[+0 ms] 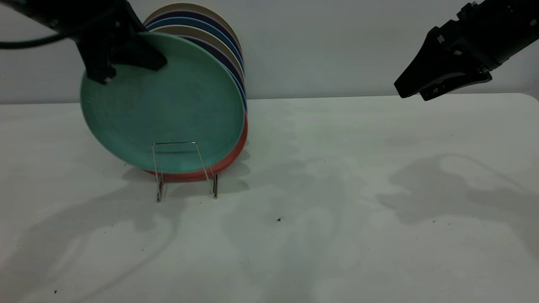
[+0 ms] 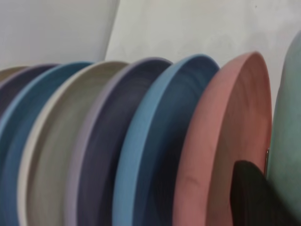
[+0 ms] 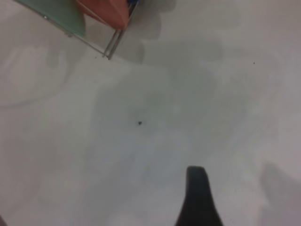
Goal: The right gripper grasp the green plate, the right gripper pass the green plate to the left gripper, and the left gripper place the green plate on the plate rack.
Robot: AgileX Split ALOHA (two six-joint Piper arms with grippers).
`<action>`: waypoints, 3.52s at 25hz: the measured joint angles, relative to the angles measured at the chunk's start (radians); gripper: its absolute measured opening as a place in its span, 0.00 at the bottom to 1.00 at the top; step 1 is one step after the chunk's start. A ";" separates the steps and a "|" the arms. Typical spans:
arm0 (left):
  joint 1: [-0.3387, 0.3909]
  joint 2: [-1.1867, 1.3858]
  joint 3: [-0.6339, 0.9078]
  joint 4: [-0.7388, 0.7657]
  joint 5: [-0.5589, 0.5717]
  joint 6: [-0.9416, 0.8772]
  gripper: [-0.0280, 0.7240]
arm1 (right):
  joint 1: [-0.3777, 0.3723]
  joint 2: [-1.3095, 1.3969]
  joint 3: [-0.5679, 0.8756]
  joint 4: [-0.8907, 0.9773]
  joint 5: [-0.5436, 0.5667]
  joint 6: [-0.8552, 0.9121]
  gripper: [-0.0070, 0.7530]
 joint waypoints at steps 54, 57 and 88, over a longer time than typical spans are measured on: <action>-0.001 -1.302 0.328 0.952 0.608 -2.135 0.68 | 0.259 -1.210 0.389 -0.883 0.422 1.009 0.73; -0.001 -1.430 0.390 0.934 0.668 -2.145 0.68 | 0.259 -1.365 0.470 -0.851 0.422 0.962 0.73; -0.001 -1.906 0.710 0.930 0.711 -1.968 0.77 | 0.259 -1.929 0.800 -0.834 0.326 0.962 0.73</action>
